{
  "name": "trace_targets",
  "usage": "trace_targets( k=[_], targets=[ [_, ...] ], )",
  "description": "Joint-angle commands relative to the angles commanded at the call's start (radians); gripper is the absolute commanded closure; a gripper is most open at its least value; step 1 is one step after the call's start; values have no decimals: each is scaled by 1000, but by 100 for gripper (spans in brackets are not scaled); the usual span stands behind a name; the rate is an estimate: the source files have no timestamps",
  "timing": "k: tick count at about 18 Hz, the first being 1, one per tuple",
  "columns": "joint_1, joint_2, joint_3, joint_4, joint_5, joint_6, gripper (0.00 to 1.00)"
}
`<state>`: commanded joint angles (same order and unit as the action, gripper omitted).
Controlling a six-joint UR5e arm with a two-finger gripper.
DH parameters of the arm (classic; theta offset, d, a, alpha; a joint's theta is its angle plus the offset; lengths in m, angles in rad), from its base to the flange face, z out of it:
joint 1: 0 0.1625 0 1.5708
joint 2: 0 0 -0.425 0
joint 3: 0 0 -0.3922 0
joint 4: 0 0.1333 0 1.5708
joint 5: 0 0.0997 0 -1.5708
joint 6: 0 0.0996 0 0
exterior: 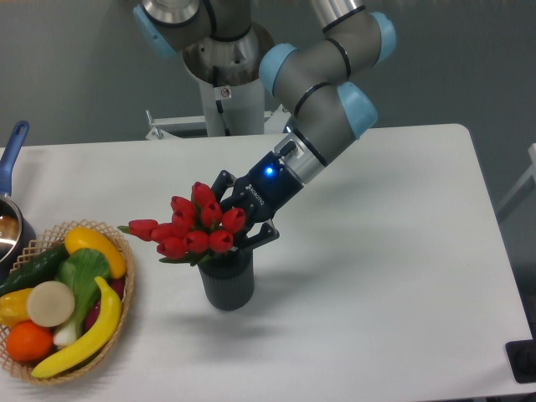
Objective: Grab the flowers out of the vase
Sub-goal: 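Lift the gripped tulips straight up out of the black vase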
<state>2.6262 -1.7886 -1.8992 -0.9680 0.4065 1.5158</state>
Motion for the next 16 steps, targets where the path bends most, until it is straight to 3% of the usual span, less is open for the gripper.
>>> trace_targets(
  k=[16],
  targets=[
    [17, 98, 25, 0, -80, -152, 49]
  ],
)
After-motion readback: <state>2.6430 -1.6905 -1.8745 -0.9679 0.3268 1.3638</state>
